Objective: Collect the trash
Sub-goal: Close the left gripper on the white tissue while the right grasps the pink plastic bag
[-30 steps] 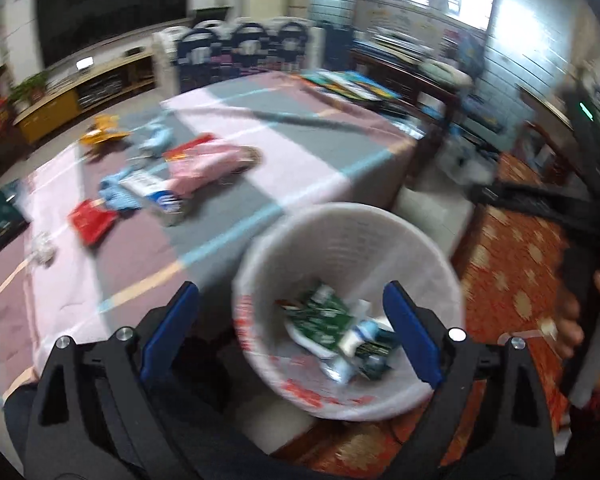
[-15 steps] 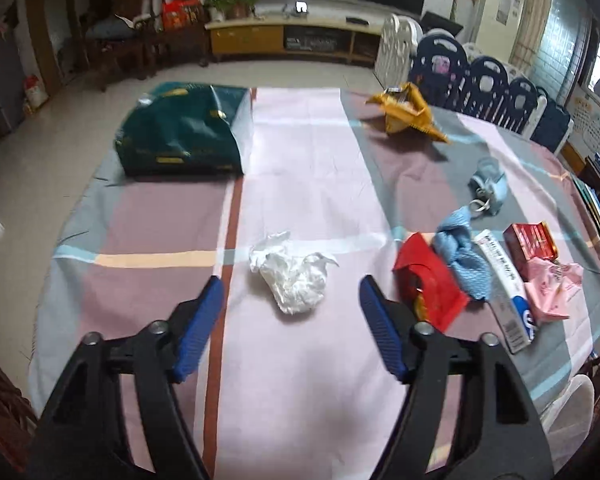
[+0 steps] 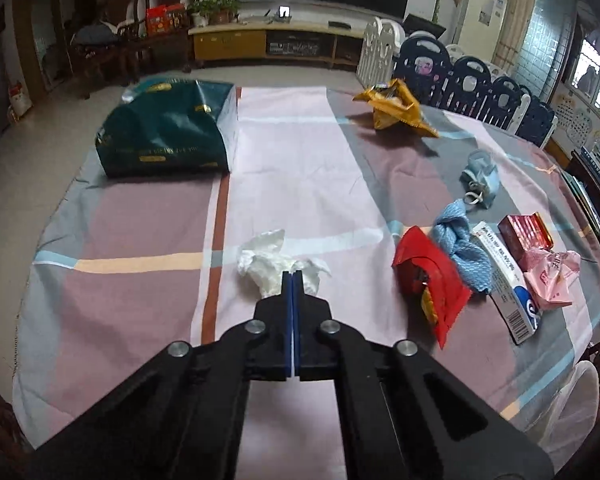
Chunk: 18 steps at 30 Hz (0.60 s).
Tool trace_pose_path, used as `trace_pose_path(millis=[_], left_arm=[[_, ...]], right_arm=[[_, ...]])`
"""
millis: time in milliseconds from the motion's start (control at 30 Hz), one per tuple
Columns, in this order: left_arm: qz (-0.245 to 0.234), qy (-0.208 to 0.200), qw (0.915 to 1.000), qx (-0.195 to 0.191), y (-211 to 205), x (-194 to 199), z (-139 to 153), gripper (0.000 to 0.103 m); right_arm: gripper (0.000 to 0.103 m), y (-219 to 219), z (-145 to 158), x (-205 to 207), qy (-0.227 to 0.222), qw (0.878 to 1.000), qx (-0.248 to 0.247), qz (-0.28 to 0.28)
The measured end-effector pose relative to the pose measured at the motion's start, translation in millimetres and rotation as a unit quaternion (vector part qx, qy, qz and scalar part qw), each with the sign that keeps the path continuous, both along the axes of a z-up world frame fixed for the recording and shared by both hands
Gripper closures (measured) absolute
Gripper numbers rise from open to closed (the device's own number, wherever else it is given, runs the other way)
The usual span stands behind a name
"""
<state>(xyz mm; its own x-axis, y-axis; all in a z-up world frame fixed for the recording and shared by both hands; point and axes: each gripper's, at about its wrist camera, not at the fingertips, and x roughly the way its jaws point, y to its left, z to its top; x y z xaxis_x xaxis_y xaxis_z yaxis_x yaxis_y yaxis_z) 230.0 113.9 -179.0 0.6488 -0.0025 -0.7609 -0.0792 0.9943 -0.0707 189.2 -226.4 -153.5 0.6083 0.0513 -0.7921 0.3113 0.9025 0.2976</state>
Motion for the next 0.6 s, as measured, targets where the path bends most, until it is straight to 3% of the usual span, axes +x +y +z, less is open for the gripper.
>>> trace_pose_path(millis=[233, 267, 300, 400, 600], left_arm=[[0.029, -0.027, 0.9978, 0.053, -4, -59, 42, 0.102], [0.031, -0.028, 0.9977, 0.054, -4, -65, 46, 0.102], [0.032, -0.029, 0.9977, 0.053, -4, -71, 51, 0.102], [0.032, -0.036, 0.9976, 0.048, -5, -86, 65, 0.102], [0.022, -0.047, 0.9972, 0.055, -18, -106, 86, 0.102]], right_arm=[[0.019, 38, -37, 60, 0.065, 0.997, -0.029, 0.025], [0.035, 41, -41, 62, 0.069, 0.997, -0.031, 0.031], [0.061, 44, -44, 63, 0.077, 0.996, -0.037, 0.038], [0.088, 47, -44, 55, 0.077, 0.995, -0.031, 0.057], [0.093, 45, -13, 13, 0.038, 0.995, -0.054, 0.072]])
